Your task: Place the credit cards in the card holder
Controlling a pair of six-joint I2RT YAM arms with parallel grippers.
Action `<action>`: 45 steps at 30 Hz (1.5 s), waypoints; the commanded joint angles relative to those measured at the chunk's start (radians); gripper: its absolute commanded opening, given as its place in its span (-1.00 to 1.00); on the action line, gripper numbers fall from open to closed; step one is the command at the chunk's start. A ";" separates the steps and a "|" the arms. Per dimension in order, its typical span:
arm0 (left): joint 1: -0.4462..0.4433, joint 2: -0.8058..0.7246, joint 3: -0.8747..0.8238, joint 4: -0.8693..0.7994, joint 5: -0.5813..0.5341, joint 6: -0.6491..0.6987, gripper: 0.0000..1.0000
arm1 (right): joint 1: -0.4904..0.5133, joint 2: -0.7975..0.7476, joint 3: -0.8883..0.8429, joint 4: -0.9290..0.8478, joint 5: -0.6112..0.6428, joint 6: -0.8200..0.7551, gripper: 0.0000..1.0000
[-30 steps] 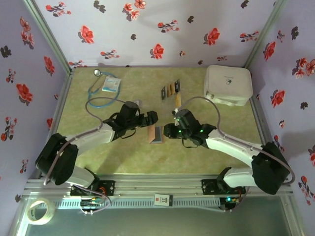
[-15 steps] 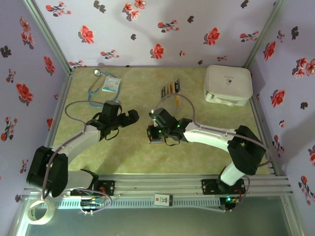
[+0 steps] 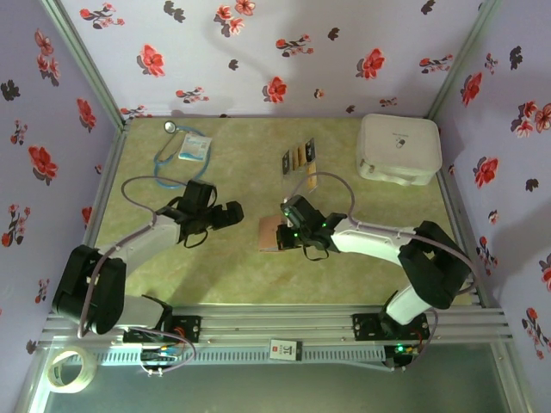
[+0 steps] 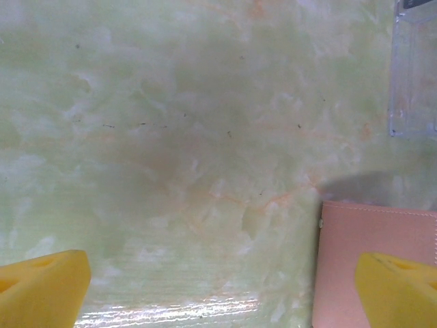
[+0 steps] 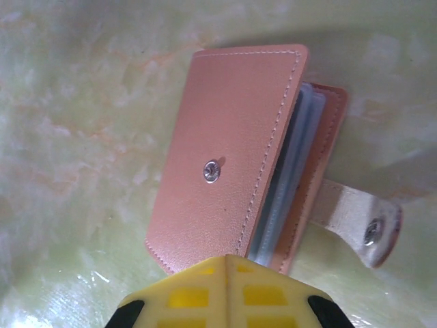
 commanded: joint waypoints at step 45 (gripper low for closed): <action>-0.253 0.394 0.228 -0.095 -0.237 0.215 0.99 | -0.064 0.010 -0.041 0.075 -0.026 0.026 -0.78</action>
